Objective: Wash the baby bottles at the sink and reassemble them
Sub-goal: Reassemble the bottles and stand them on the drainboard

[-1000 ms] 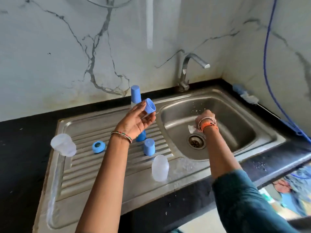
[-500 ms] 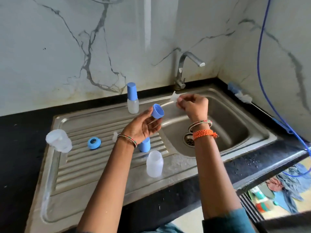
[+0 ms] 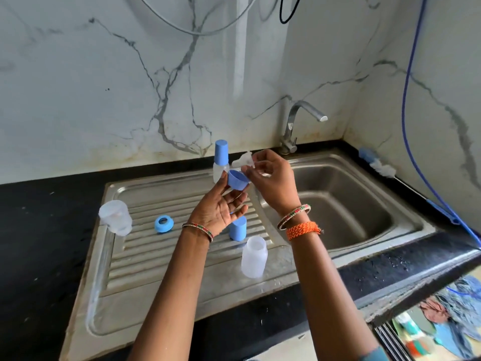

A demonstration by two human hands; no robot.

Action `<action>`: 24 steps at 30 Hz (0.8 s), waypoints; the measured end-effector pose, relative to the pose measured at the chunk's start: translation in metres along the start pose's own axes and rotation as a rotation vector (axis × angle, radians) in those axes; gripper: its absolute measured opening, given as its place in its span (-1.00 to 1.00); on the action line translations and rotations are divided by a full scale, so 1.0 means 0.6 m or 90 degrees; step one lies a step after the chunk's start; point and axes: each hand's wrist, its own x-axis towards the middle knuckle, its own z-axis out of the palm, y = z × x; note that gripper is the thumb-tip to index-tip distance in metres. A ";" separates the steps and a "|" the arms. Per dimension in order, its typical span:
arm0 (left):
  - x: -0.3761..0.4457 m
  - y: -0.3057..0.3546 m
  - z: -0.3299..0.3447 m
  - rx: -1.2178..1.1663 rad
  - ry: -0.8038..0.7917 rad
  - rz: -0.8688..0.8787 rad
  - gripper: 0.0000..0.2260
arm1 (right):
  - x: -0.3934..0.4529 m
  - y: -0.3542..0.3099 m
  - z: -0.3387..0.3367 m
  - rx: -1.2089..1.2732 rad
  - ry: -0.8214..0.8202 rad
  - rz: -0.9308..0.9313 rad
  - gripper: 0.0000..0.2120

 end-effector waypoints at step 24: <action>-0.049 0.045 -0.025 -0.161 -0.067 0.073 -0.28 | -0.044 -0.049 0.039 -0.234 -0.081 -0.150 -0.79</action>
